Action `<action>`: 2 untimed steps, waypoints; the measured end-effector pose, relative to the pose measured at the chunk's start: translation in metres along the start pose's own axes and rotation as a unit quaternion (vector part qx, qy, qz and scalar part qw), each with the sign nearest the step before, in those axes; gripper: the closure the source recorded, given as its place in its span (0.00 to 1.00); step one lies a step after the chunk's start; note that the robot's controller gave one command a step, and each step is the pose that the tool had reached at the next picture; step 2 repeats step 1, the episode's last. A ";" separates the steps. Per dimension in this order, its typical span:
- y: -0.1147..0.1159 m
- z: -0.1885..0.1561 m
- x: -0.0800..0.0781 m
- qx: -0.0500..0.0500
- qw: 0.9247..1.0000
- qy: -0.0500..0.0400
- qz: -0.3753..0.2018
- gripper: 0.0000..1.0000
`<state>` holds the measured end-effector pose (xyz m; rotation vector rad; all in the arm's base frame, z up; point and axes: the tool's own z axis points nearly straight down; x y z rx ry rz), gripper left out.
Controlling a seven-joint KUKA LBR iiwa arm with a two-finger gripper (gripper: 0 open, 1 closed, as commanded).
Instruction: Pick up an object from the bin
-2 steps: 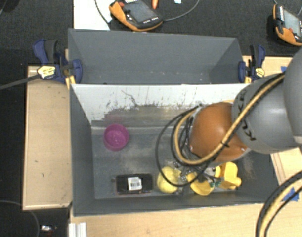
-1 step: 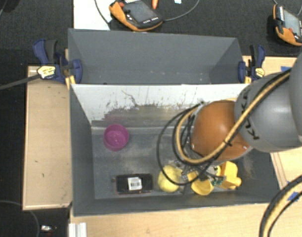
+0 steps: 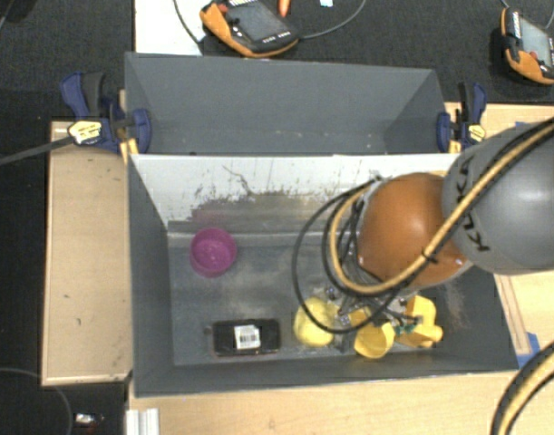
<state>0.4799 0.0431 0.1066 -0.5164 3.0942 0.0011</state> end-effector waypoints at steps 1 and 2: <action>0.000 -0.028 0.000 0.000 1.000 0.000 0.001 1.00; 0.000 -0.028 0.000 0.000 1.000 0.000 0.001 1.00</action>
Offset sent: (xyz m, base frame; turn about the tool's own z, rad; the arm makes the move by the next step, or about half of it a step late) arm -0.0005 0.0001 0.0212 0.0013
